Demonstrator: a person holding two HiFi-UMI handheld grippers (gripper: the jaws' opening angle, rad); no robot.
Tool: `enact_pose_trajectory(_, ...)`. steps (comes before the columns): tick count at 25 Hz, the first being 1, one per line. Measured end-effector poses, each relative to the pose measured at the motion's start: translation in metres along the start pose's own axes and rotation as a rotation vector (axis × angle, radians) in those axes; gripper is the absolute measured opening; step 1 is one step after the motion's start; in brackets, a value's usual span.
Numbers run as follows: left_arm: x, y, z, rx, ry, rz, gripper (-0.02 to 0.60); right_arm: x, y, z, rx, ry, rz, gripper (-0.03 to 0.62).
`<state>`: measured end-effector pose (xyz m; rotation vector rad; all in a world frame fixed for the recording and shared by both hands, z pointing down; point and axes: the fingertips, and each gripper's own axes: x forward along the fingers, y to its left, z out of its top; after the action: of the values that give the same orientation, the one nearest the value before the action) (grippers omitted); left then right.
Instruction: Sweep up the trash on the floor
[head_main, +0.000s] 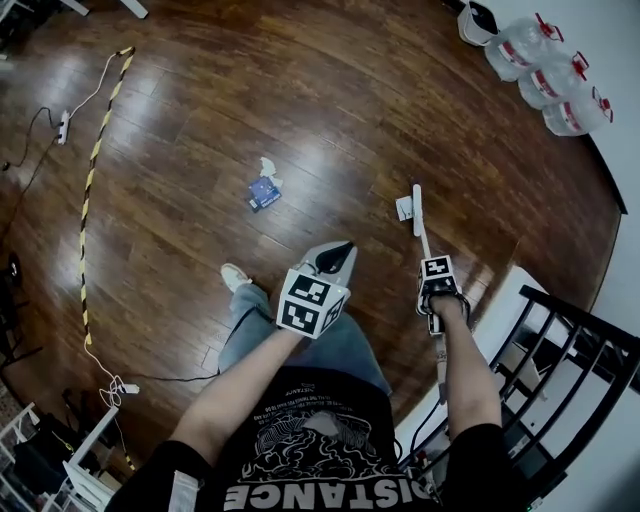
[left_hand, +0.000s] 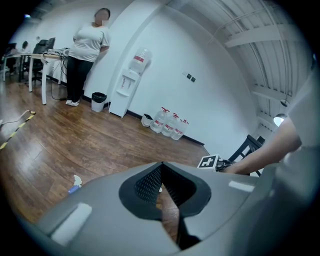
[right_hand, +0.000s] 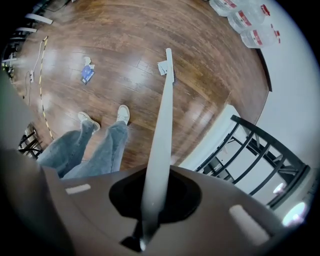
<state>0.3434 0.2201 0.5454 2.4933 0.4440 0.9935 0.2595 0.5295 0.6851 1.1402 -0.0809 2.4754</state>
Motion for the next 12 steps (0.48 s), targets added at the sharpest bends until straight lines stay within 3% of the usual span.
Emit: enact_pose_trajectory(12,-0.092,0.096,0.002,-0.099,-0.061,0.071,0.005,-0.014,0.130,-0.014,0.043,-0.003,0.127,0.000)
